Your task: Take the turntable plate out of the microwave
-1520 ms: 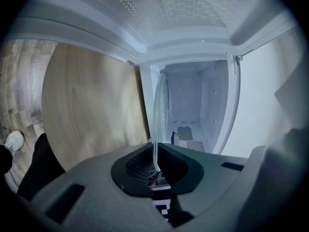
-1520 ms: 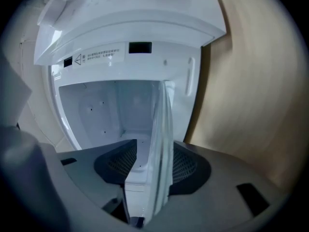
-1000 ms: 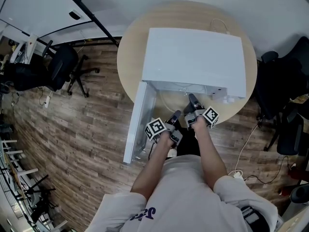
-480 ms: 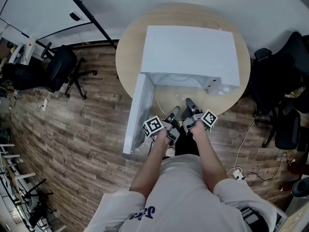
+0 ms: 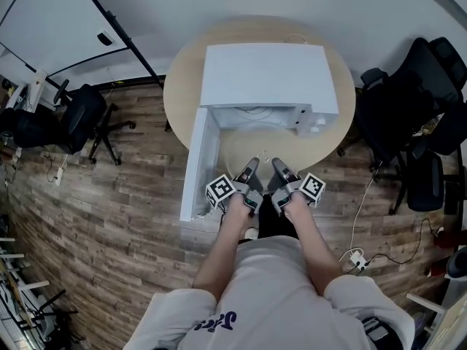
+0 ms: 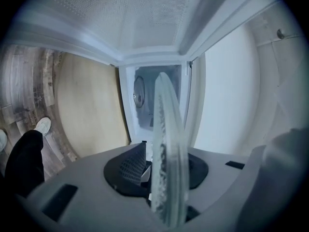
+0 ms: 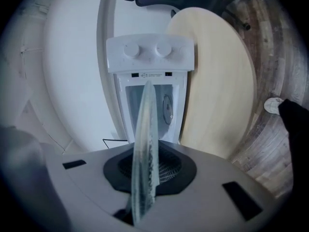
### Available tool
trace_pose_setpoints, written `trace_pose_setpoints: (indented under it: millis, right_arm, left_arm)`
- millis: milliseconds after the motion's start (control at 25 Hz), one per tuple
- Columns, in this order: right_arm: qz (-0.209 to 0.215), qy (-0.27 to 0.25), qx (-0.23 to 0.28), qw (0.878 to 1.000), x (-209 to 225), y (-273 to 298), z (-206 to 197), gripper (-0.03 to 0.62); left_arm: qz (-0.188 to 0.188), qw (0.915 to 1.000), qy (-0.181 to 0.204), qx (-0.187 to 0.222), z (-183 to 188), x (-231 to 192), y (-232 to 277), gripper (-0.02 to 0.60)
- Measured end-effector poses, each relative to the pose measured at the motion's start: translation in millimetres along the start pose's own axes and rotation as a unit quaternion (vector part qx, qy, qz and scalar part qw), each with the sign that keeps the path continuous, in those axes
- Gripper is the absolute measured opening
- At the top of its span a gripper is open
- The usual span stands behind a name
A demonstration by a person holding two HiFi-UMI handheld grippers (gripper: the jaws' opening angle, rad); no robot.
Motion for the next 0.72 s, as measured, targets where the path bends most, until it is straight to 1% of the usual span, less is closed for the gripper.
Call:
trace_pose_setpoints:
  millis: [40, 120, 240, 360, 720]
  right_arm:
    - [-0.001, -0.002, 0.002, 1.0, -4, -8, -3, 0.038]
    - [0.0, 0.0, 0.008, 1.0, -13, -22, -9, 0.038]
    - [0.008, 0.006, 0.019, 1.0, -31, -39, -15, 0.038]
    - [0.017, 0.0, 0.028, 0.999, -54, -57, -21, 0.038]
    - [0.028, -0.031, 0.033, 0.999, -130, -94, -39, 0.038]
  left_arm:
    - [-0.002, 1.0, 0.002, -0.001, -4, 6, -2, 0.1]
    - [-0.008, 0.9999, 0.007, -0.006, -12, 20, -5, 0.08]
    - [-0.024, 0.9994, 0.019, -0.018, -19, 46, -7, 0.077]
    - [-0.041, 0.9985, 0.026, -0.026, -26, 74, -9, 0.077]
    - [-0.079, 0.9964, 0.024, -0.02, -35, 154, -14, 0.077]
Point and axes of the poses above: the fingertips, and each gripper's own axes: y forward along the fingers, x to its right, z out of its top, the point moved 5 cm from there along -y, backward along the fingers, and after that the axes turned 14 degrees about -z, right-handed, at the moved point
